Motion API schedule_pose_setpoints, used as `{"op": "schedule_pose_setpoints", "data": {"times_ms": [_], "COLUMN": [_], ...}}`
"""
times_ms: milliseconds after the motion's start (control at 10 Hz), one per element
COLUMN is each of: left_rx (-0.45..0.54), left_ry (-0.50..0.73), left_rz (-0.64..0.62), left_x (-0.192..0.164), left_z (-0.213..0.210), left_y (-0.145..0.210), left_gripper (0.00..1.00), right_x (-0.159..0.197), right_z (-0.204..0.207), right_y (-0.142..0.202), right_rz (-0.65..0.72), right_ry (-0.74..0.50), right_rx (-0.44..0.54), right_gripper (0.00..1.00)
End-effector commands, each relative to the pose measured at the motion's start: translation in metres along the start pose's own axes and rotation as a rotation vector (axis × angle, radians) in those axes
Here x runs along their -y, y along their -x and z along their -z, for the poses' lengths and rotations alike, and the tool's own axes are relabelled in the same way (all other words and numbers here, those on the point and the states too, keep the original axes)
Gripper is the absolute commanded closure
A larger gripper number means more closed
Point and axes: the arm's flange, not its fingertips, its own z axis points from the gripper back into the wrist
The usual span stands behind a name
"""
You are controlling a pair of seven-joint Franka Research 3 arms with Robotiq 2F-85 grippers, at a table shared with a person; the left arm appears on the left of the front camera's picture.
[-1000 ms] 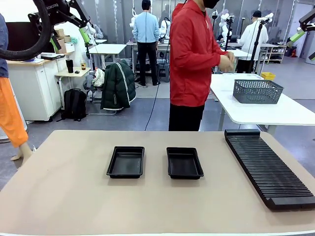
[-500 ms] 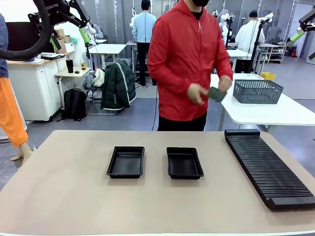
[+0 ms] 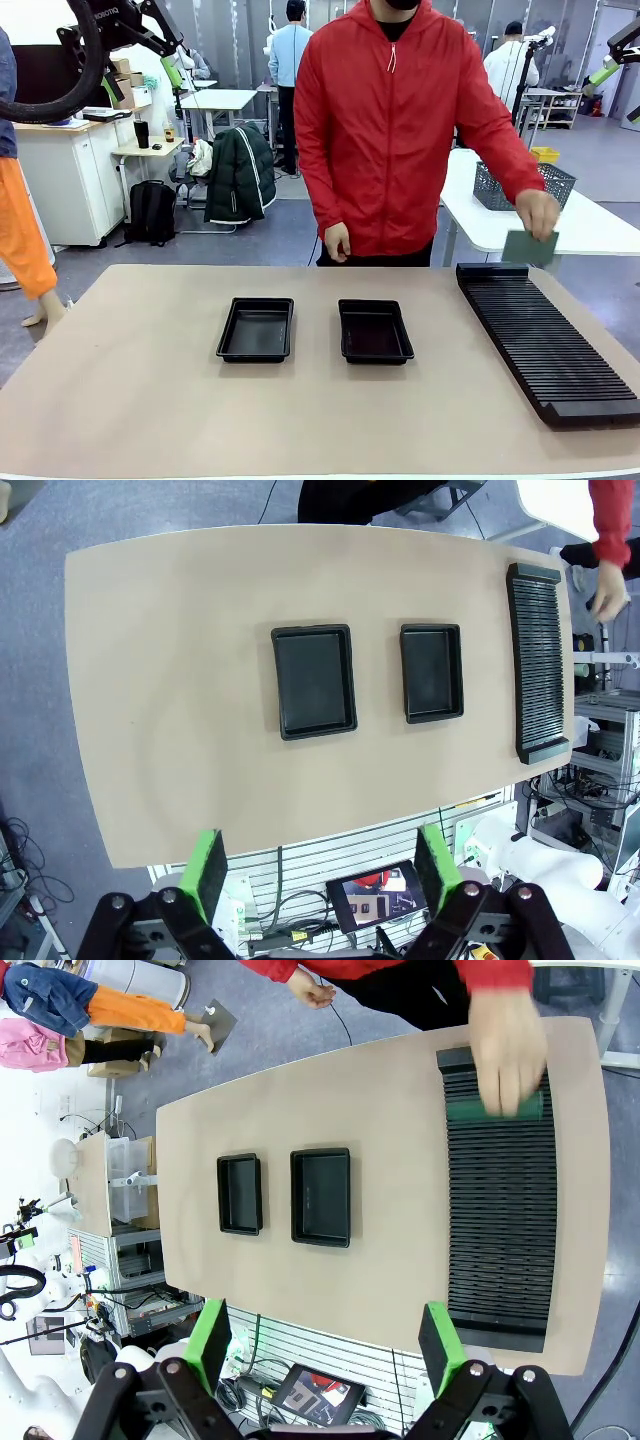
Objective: Inspect and transfer BCBs to ESD trays.
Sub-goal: Pick up the Blank PCB from the PCB Rack and place it in the left ESD tray.
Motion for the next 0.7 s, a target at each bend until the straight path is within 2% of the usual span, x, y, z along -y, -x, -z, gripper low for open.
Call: {"op": "schedule_pose_setpoints", "data": {"times_ms": [0, 600], "left_rx": [0.000, 0.000], "left_ry": [0.000, 0.000], "left_rz": [0.000, 0.000], "left_x": [-0.0002, -0.0002], "left_z": [-0.0001, -0.0001], "left_y": [0.0000, 0.0000], "left_gripper": [0.00, 0.00], "right_x": [0.0000, 0.0000], "right_z": [-0.0002, -0.0002], "right_y": [0.0003, 0.0003], "right_rz": [0.000, 0.000], "right_ry": [0.000, 0.000], "right_rx": [0.001, 0.001], "right_gripper": [0.00, 0.00]}}
